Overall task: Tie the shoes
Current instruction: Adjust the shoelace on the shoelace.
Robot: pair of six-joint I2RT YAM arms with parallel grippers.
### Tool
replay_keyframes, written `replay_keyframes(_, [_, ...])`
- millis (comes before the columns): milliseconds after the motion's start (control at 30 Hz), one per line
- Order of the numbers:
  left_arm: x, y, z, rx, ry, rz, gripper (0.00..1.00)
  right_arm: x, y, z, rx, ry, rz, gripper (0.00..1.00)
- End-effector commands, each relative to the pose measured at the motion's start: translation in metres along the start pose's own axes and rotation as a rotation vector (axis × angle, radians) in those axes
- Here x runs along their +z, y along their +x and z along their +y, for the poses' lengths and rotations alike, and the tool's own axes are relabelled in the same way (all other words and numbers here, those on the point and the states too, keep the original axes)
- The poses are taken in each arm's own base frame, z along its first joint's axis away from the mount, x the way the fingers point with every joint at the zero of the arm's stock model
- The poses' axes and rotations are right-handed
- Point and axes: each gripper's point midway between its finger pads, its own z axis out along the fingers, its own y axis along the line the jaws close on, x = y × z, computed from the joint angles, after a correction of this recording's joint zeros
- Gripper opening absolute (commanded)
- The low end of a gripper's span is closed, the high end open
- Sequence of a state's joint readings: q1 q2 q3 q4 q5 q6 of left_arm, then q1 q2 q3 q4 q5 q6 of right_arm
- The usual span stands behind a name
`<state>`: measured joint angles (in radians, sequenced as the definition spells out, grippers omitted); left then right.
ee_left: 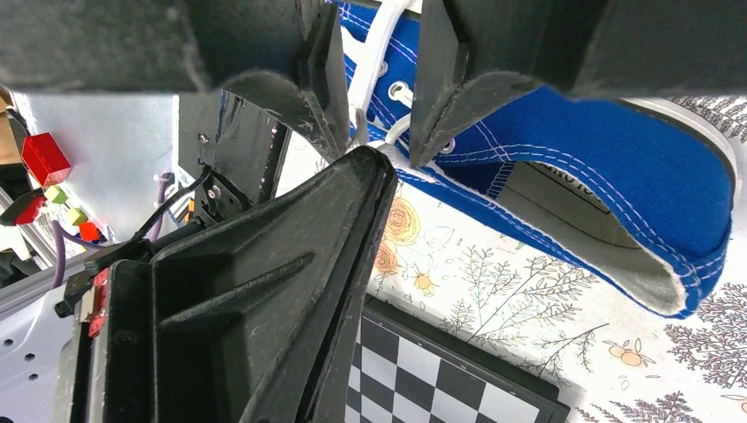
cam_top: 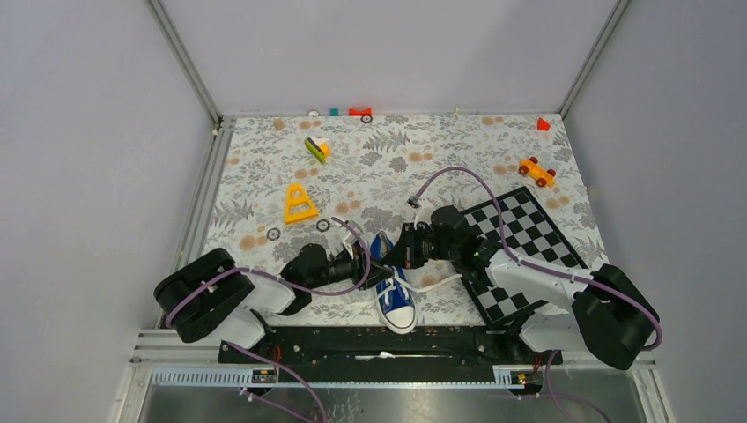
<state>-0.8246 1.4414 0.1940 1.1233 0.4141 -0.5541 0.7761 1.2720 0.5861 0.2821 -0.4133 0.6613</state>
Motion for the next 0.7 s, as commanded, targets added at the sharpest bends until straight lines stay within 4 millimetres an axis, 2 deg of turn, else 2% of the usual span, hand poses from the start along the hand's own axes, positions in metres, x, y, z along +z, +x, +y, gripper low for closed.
replay_keyframes(0, [0.004, -0.014, -0.013, 0.052, 0.057, -0.044, 0.30, 0.000, -0.019, 0.021, -0.025, -0.061, -0.039, 0.00])
replay_keyframes(100, [0.000, -0.015, -0.013, 0.062, 0.044, -0.044, 0.26, -0.001, -0.019, 0.020, -0.025, -0.060, -0.041, 0.00])
replay_keyframes(267, [-0.005, -0.019, -0.012, 0.081, 0.015, -0.041, 0.40, 0.000, -0.019, 0.020, -0.023, -0.060, -0.040, 0.00])
replay_keyframes(667, [-0.003, -0.019, -0.011, 0.089, 0.013, -0.041, 0.43, 0.001, -0.021, 0.023, -0.020, -0.072, -0.042, 0.00])
